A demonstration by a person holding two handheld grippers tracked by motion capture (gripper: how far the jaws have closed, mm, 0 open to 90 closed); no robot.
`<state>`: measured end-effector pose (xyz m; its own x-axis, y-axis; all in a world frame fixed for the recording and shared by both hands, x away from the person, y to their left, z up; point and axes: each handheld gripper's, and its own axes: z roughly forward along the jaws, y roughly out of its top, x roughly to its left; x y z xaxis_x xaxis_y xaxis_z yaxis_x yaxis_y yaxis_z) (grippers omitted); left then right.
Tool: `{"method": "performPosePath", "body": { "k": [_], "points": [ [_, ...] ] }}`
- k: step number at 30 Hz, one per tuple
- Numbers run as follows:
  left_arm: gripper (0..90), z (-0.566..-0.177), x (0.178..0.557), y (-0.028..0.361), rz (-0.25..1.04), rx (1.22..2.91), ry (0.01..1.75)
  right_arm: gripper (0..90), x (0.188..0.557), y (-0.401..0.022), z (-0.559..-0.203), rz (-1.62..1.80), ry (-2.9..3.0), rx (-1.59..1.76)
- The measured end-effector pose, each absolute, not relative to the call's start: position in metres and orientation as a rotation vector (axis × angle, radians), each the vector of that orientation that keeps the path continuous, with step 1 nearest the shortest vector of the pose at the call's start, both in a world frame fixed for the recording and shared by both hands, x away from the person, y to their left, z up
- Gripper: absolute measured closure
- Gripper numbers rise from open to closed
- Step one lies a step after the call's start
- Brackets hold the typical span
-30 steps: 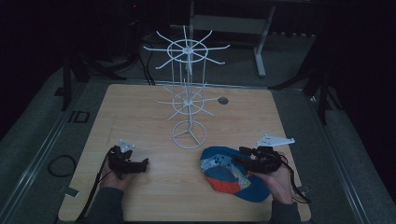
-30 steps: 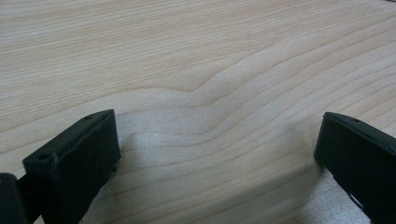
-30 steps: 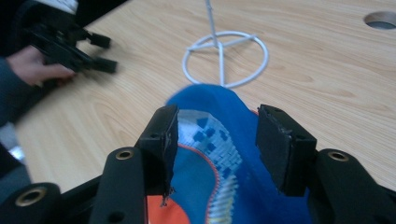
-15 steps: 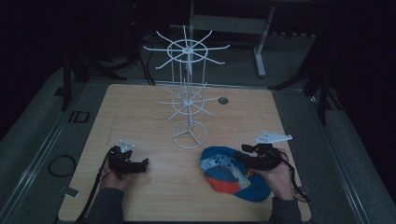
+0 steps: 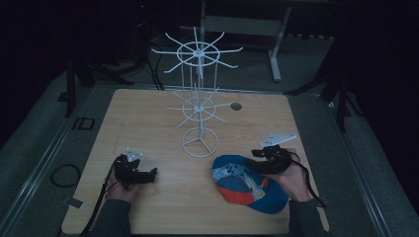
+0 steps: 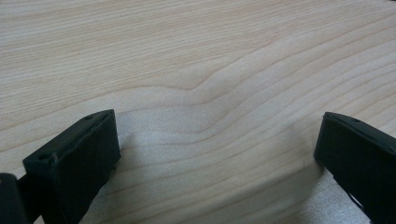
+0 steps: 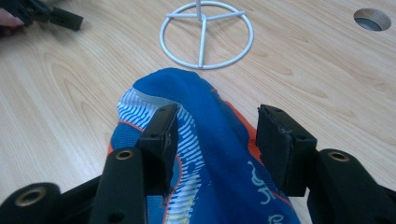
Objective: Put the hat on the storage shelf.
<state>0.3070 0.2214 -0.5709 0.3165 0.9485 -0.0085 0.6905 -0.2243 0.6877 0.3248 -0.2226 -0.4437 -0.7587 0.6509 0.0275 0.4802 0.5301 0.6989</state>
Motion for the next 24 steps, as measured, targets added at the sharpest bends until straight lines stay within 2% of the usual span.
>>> {"method": "performPosePath", "body": {
  "k": [9,18,24],
  "points": [
    [0.2,-0.571,0.306,0.221,0.563,1.998,1.440,47.9,0.333,-0.219,-0.441,0.981,2.593,0.909],
    [0.2,-0.571,0.306,0.221,0.562,1.999,1.441,41.5,0.335,-0.214,-0.437,0.936,2.655,0.844],
    [0.2,-0.571,0.306,0.221,0.563,1.998,1.441,41.1,0.335,-0.211,-0.437,0.904,2.697,0.829]
  ]
}}
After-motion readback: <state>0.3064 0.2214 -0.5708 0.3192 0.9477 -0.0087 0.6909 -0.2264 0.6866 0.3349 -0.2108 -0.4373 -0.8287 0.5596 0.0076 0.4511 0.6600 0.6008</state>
